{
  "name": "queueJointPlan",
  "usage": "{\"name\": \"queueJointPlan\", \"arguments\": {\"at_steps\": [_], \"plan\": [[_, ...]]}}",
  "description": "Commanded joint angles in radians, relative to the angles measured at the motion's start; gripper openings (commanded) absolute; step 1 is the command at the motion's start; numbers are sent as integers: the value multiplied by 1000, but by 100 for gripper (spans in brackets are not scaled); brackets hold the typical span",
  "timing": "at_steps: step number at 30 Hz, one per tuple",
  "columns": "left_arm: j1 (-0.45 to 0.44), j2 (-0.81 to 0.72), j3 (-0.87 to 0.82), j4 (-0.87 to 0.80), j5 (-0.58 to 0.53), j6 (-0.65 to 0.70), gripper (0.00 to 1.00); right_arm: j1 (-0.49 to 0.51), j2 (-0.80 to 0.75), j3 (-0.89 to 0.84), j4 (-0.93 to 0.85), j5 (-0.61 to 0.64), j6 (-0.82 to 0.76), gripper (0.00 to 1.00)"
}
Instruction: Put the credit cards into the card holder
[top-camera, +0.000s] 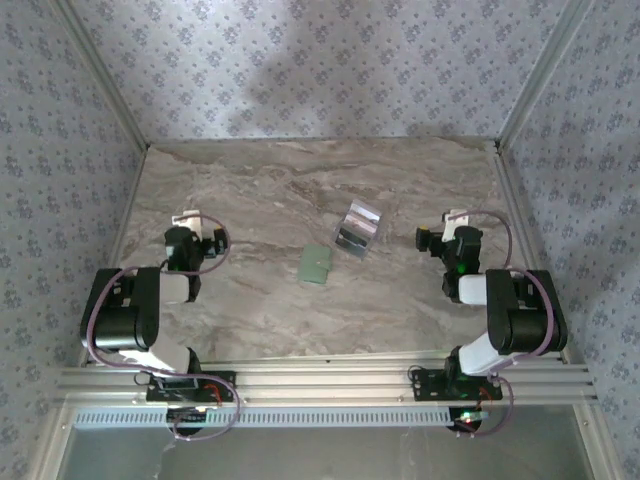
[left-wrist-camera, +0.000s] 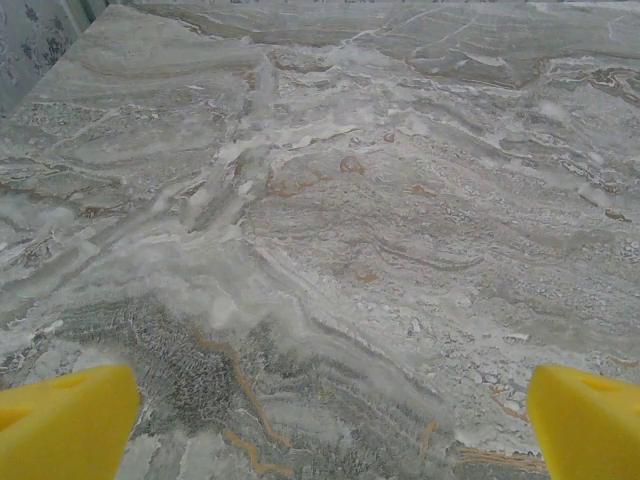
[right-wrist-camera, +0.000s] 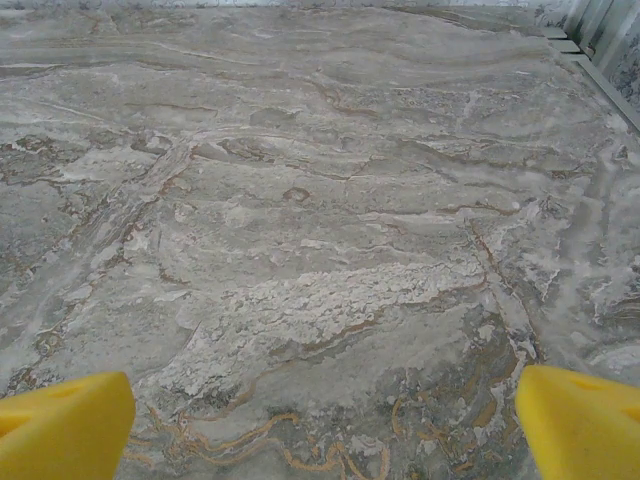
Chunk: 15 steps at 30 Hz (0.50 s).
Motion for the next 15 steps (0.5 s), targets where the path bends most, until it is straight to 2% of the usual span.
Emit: {"name": "queueJointPlan", "arguments": {"at_steps": [1,15], "plan": [[7,-5,22,1,21,14,100,-5,4,16,-7,-9,1,100],[4,-5,20,5,16,16,100,-6,4,16,-8,-12,3,100]]}}
